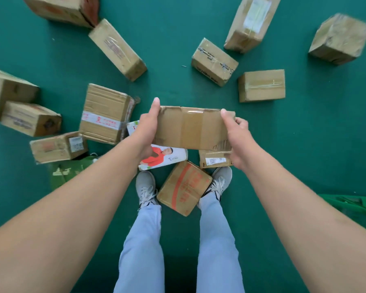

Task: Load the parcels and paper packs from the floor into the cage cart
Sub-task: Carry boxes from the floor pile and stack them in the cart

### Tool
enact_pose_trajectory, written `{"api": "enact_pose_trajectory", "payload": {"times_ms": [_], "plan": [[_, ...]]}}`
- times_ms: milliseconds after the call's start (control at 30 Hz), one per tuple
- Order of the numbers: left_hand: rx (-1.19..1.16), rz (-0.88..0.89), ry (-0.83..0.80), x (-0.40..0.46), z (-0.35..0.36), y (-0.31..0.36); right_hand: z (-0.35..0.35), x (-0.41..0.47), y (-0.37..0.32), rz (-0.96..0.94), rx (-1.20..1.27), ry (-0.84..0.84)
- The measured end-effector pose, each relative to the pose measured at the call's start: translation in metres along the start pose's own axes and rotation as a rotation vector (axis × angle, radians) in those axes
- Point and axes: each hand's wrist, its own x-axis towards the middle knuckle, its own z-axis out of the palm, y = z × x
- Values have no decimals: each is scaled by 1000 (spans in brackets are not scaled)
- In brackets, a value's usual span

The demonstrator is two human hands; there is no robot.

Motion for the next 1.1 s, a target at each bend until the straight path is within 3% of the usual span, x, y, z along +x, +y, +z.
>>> {"api": "enact_pose_trajectory", "payload": {"times_ms": [200,400,600,800,1000,1100], "plan": [[-134,68,27,-133,-78,-22,39,-148,12,83,153,4],[-183,101,68,-241,-145,-68,74,-257,22,187,151,-54],[-284,160,183,-323,-190,-119,94,-340,25,237,-69,-182],[-478,168,221,-388,-179,-159,77,-390,26,146,-215,-268],[-660,209,210,-457,-126,-214,24,-434,35,14,-352,-308],[-770,242,281,-491,-98,-250,0,-457,44,-29,-451,-368]]}}
